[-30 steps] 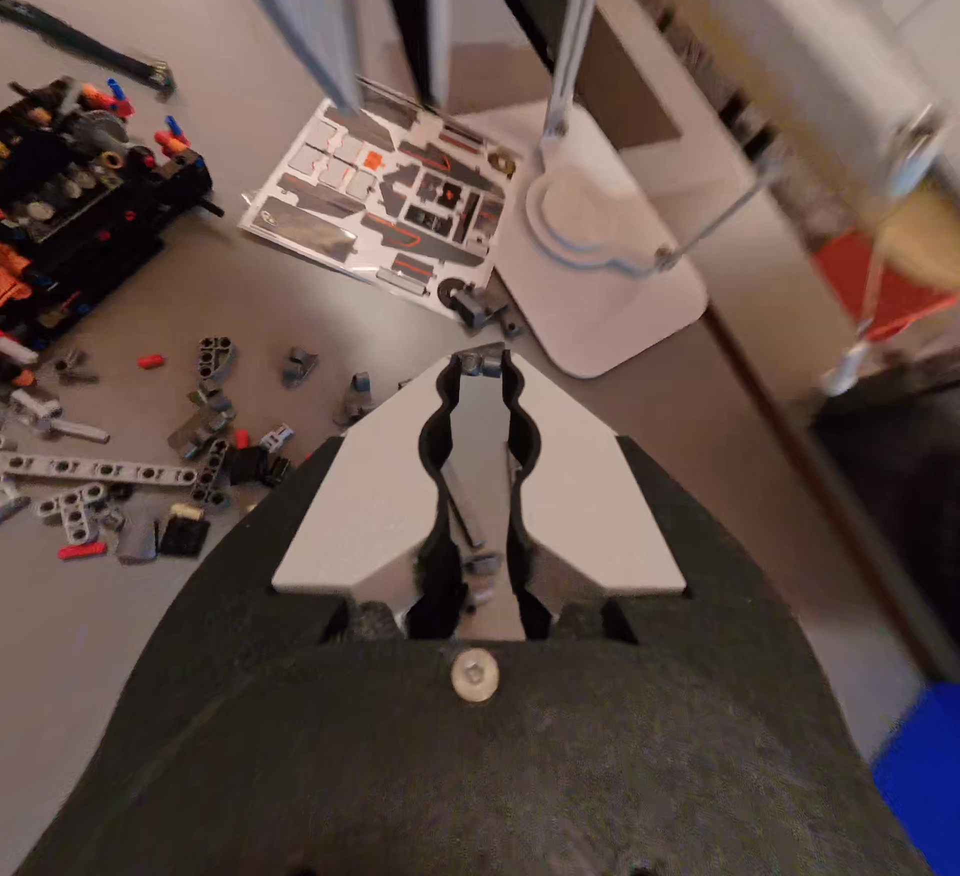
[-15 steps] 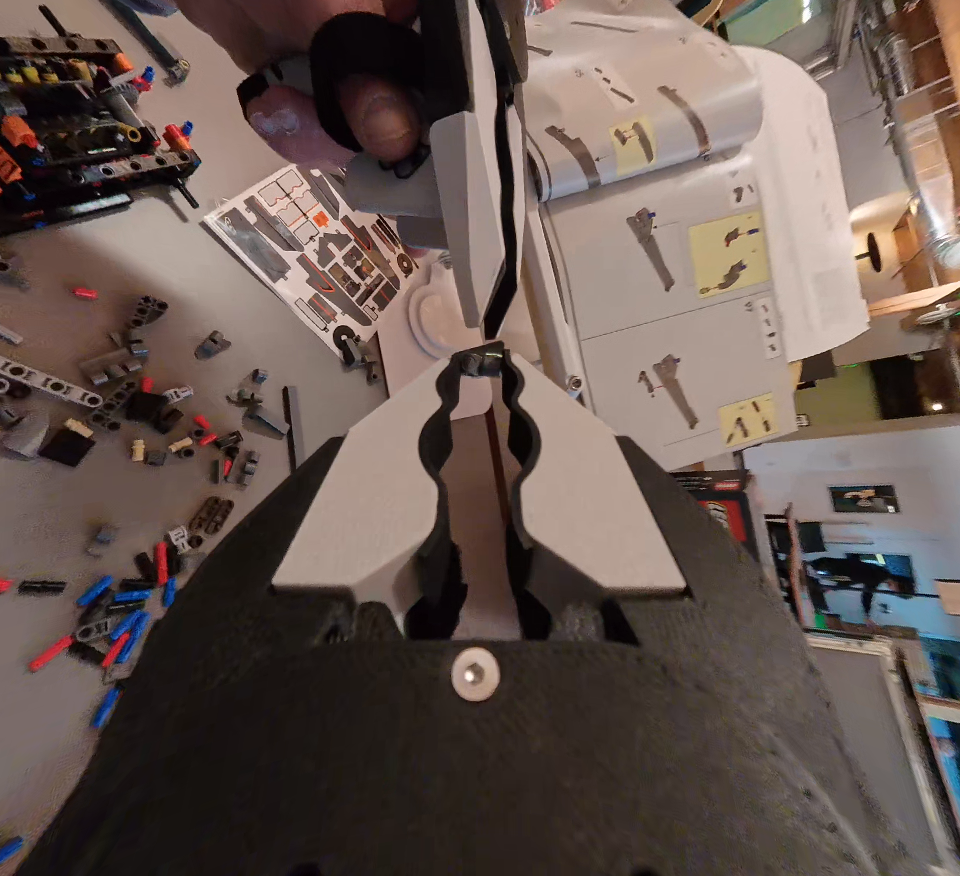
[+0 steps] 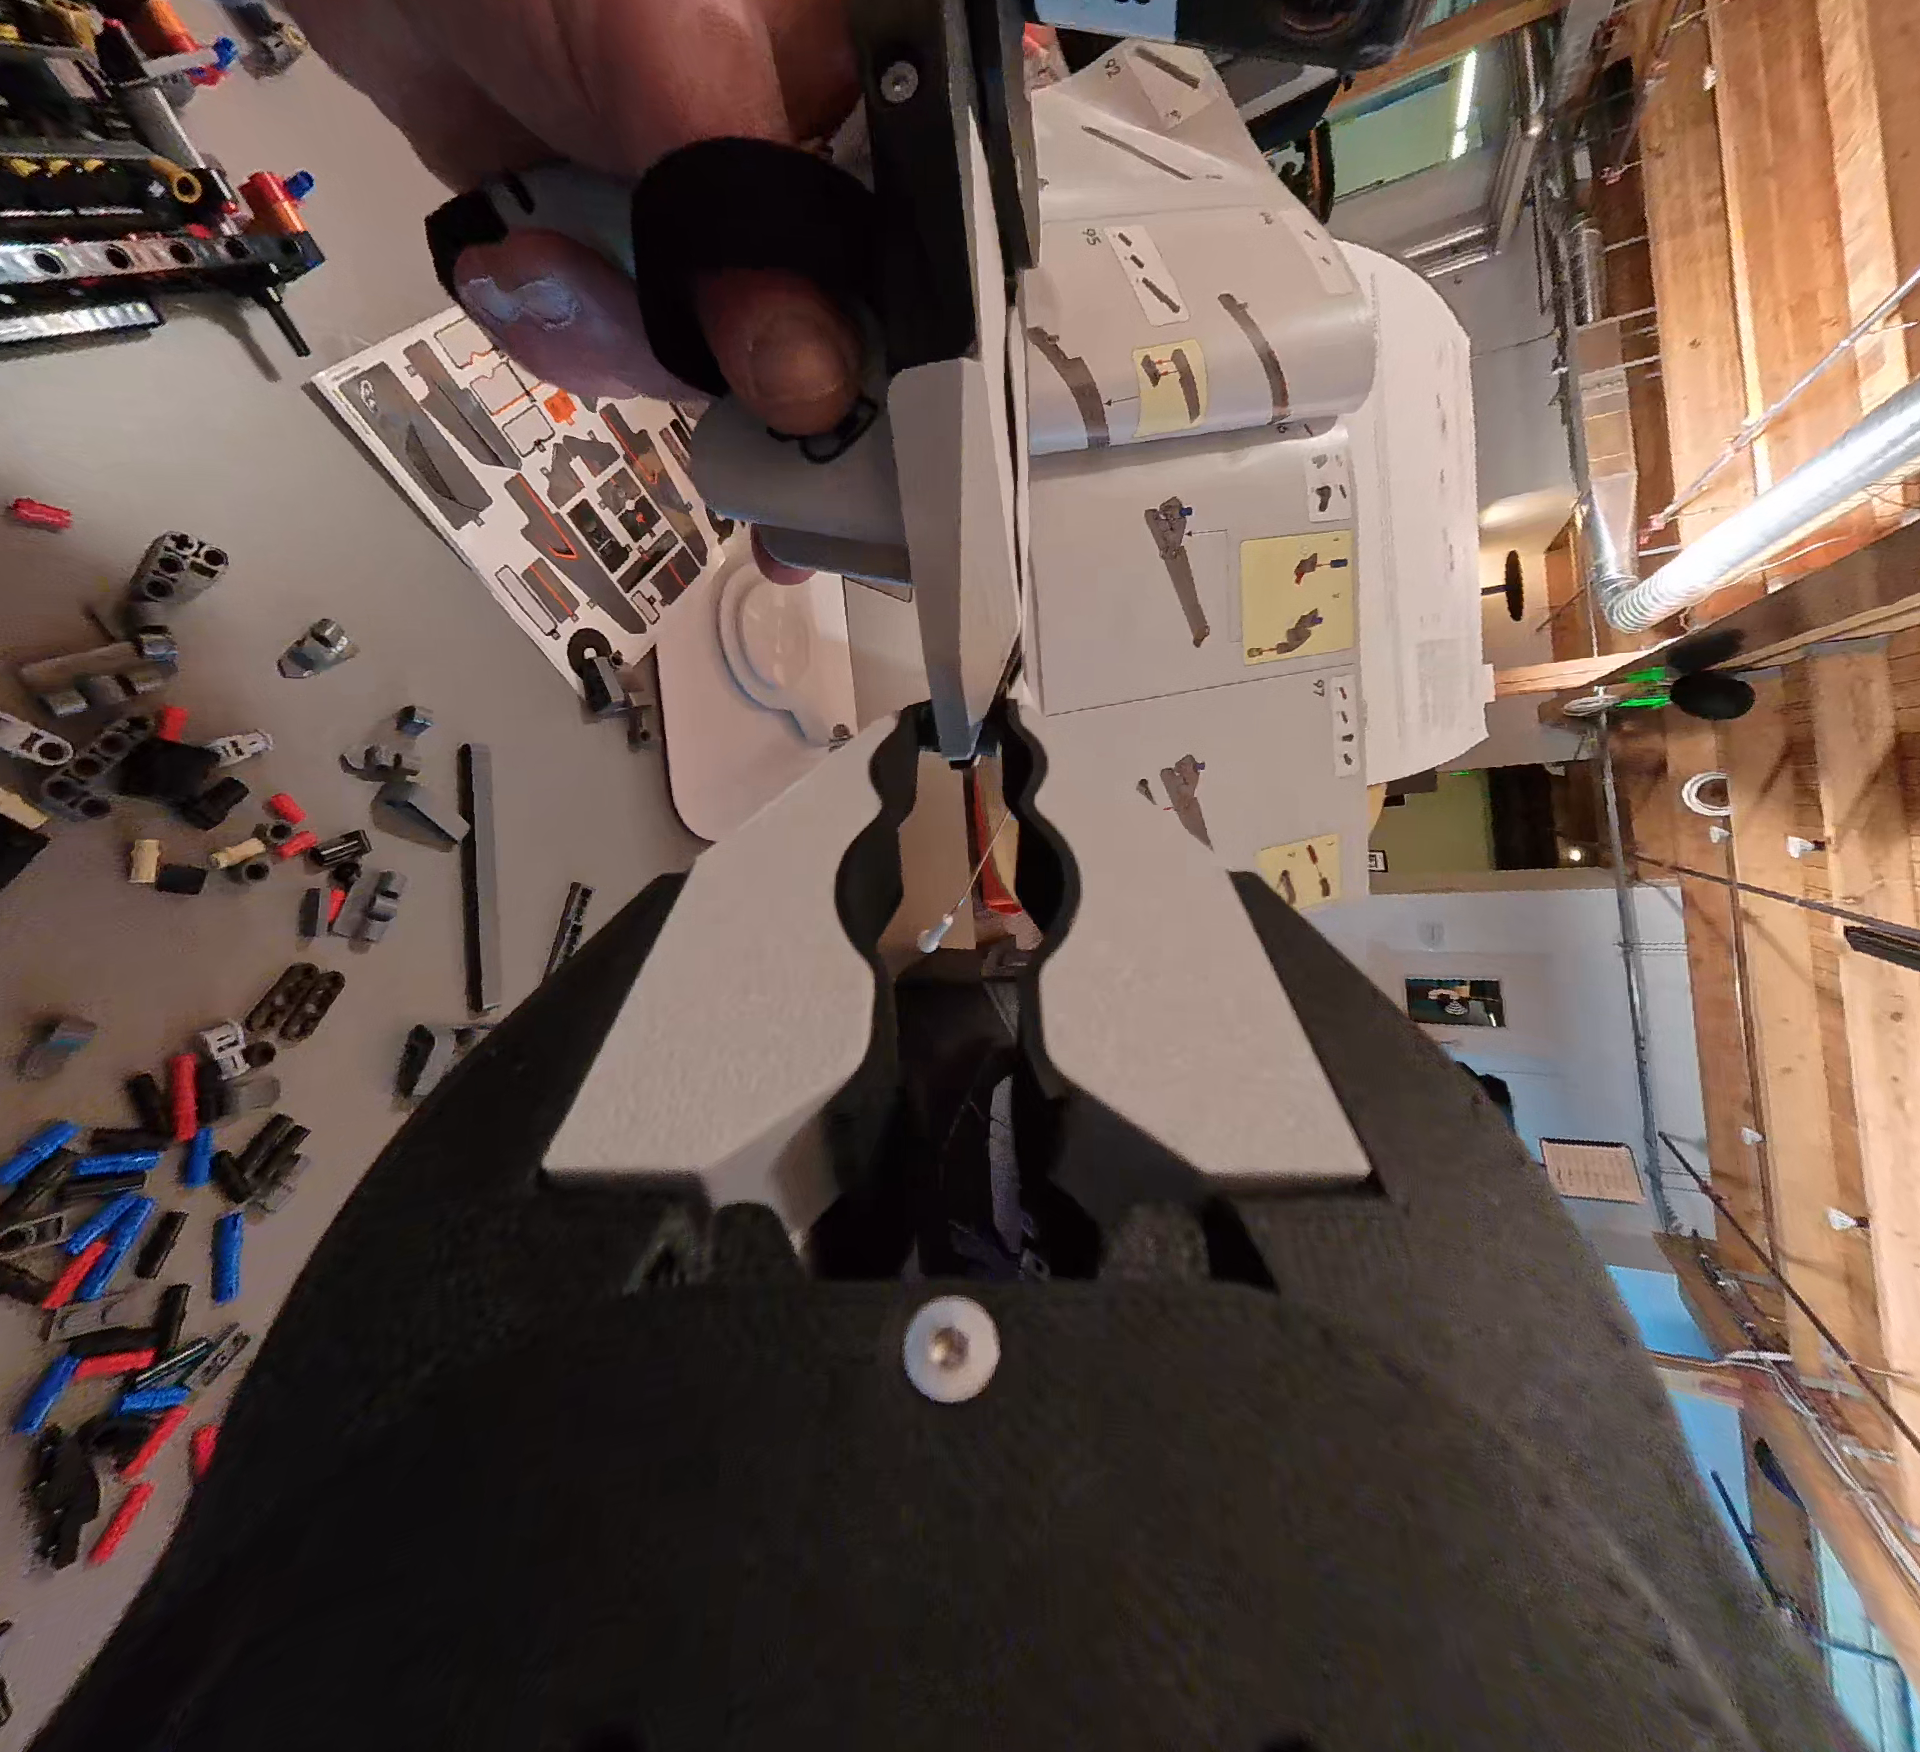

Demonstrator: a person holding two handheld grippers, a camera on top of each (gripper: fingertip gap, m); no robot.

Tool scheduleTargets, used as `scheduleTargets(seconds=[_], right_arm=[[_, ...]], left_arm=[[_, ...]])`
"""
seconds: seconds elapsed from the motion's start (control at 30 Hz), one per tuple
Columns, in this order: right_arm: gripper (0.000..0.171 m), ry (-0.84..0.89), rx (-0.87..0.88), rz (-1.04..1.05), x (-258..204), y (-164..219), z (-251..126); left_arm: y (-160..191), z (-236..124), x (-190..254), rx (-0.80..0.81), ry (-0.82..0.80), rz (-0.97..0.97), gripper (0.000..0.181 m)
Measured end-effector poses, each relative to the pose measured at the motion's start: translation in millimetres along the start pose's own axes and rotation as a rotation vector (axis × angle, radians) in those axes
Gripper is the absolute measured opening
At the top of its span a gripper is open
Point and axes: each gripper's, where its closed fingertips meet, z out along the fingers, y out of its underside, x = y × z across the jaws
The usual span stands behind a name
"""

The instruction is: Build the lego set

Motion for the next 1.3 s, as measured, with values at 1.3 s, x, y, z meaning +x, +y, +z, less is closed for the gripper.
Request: scheduleTargets(seconds=[1.3], right_arm=[[0.009,-0.56,-0.273,0.677,-163,142,-58]], left_arm=[[21,-75,16,0.071,-0.176,0.137,0.004]])
